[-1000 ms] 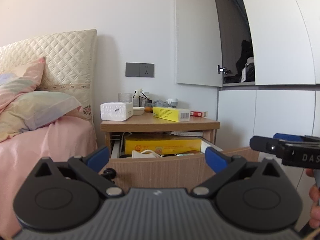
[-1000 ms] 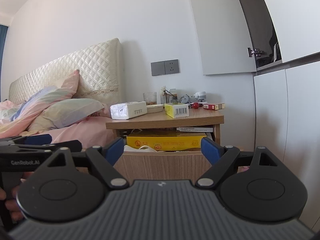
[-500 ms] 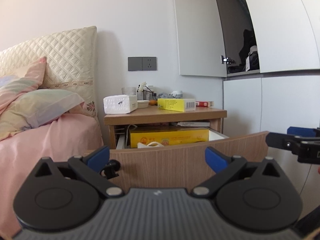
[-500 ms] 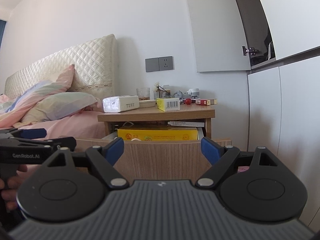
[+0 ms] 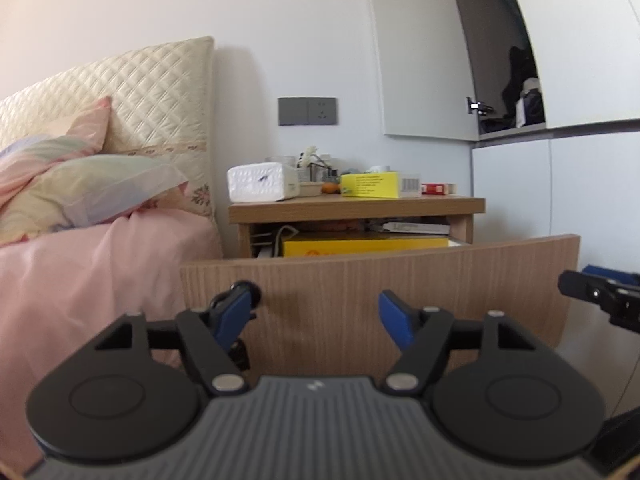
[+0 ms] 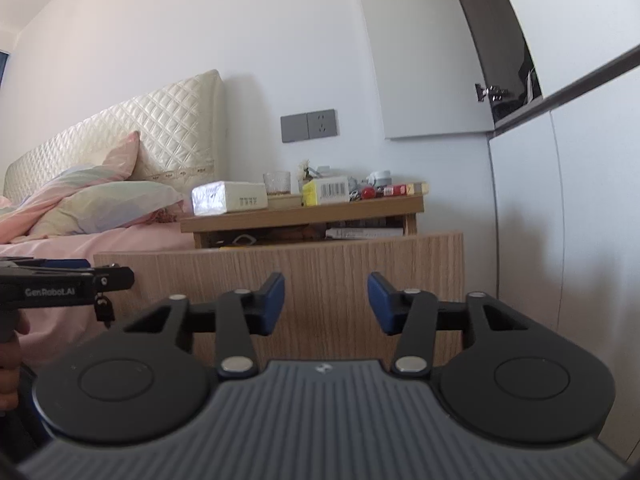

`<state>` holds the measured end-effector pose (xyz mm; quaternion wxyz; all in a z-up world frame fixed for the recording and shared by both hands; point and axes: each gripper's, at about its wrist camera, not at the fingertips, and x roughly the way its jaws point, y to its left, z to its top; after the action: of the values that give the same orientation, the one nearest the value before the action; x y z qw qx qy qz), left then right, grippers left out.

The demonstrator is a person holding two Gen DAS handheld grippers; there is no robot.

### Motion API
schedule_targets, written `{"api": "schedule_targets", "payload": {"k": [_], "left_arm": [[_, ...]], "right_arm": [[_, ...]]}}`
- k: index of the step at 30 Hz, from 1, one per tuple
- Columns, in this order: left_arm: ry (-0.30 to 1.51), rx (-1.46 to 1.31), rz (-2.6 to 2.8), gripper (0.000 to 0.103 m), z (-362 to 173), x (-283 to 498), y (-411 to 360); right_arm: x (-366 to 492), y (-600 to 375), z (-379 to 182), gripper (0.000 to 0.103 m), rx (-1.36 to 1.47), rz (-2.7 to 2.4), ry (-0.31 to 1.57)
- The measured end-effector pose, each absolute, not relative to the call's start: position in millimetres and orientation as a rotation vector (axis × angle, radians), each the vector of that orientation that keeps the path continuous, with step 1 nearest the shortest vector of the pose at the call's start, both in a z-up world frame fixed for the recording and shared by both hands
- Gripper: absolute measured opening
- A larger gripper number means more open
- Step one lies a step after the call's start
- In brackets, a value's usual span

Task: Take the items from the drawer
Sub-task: 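Push the drawer front into the cabinet with both tools' fingers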

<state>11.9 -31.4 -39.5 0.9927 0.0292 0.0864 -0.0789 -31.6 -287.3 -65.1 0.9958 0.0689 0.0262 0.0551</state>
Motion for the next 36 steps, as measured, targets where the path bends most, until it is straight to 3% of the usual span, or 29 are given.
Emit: {"api": "schedule_targets", "payload": {"k": [5, 9, 15, 19, 36], "left_arm": [[0.203, 0.011, -0.15, 0.049, -64, 18, -34], [0.223, 0.021, -0.134, 0.04, -75, 27, -41], [0.228, 0.056, -0.15, 0.032, -76, 41, -44], [0.216, 0.125, -0.151, 0.017, -78, 45, -53], [0.227, 0.096, -0.162, 0.017, -78, 49, -56]], "right_arm": [[-22, -286, -78, 0.031, 0.128, 0.135, 0.083], [-16, -284, -84, 0.021, 0.126, 0.139, 0.105], [-5, -275, -88, 0.021, 0.129, 0.148, 0.125], [2, -271, -93, 0.02, 0.142, 0.142, 0.138], [29, -279, -102, 0.019, 0.297, 0.146, 0.187]]}}
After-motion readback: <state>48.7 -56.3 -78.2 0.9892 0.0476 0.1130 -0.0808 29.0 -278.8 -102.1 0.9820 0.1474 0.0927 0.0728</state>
